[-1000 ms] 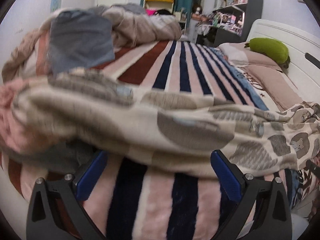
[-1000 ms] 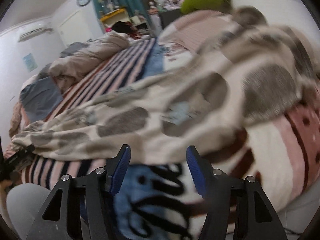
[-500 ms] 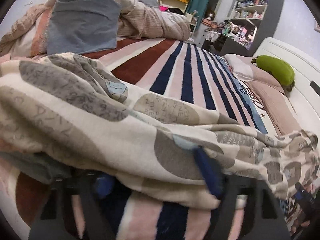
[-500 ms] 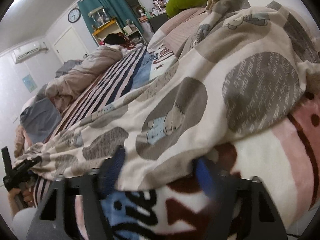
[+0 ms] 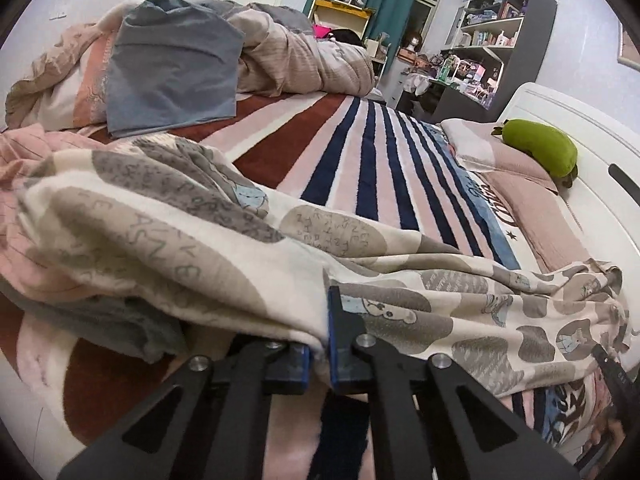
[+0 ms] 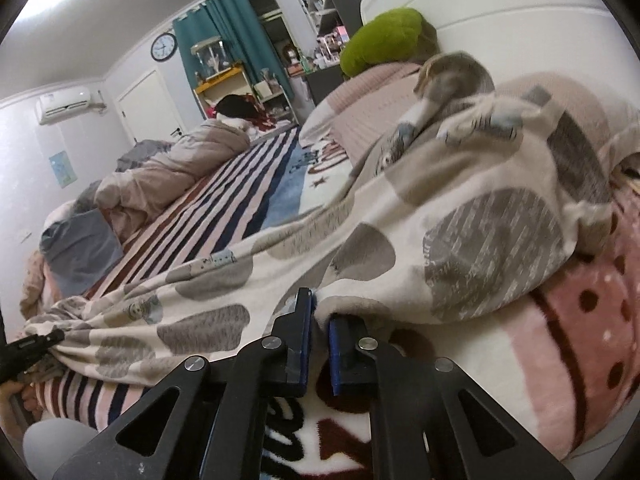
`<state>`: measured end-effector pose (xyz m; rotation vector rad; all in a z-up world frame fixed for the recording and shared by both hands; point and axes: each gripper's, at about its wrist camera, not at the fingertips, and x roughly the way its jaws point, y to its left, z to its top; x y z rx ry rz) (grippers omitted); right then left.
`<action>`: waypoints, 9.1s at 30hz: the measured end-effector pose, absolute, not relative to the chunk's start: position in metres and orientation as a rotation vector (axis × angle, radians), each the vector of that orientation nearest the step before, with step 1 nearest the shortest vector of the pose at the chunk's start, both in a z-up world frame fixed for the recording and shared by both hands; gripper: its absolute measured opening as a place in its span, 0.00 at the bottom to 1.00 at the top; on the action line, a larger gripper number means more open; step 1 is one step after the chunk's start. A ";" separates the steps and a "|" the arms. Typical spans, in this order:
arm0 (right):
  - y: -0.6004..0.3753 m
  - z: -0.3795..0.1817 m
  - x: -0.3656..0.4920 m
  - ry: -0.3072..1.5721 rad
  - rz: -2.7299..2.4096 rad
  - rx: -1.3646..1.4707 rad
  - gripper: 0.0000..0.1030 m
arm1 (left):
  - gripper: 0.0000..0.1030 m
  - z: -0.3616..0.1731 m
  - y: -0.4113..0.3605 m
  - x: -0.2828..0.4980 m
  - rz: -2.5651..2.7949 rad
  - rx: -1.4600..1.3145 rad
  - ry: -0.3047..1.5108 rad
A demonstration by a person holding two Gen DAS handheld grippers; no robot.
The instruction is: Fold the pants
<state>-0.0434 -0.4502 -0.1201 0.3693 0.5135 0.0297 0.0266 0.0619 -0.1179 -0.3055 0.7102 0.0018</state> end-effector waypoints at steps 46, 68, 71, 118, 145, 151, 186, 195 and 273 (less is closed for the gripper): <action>-0.462 -0.076 0.158 0.698 0.128 0.194 0.38 | 0.74 -0.076 0.075 0.179 -0.125 -0.115 0.785; -0.460 -0.050 0.063 0.820 0.172 -0.102 0.67 | 0.96 -0.083 0.015 0.146 -0.297 -0.009 0.838; -0.463 -0.067 0.047 0.858 0.123 -0.138 0.67 | 0.96 -0.091 -0.001 0.141 -0.328 -0.004 0.842; -0.519 0.037 0.117 0.765 0.082 0.016 0.76 | 0.95 -0.124 -0.038 0.243 -0.320 -0.070 0.855; -0.561 -0.022 0.134 0.752 -0.176 -0.018 0.03 | 0.93 -0.147 -0.051 0.250 -0.324 0.000 0.926; -0.591 -0.010 0.144 0.655 -0.332 -0.057 0.39 | 0.93 -0.150 -0.048 0.279 -0.152 0.073 0.865; -0.551 -0.058 0.095 0.578 -0.146 0.313 0.68 | 0.93 -0.170 0.094 0.171 -0.030 -0.517 0.851; -0.556 -0.055 0.120 0.530 -0.235 0.228 0.09 | 0.18 -0.164 0.098 0.205 0.040 -0.472 0.782; -0.500 -0.044 -0.046 0.490 -0.035 0.304 0.77 | 0.78 -0.146 0.104 0.093 0.018 -0.490 0.870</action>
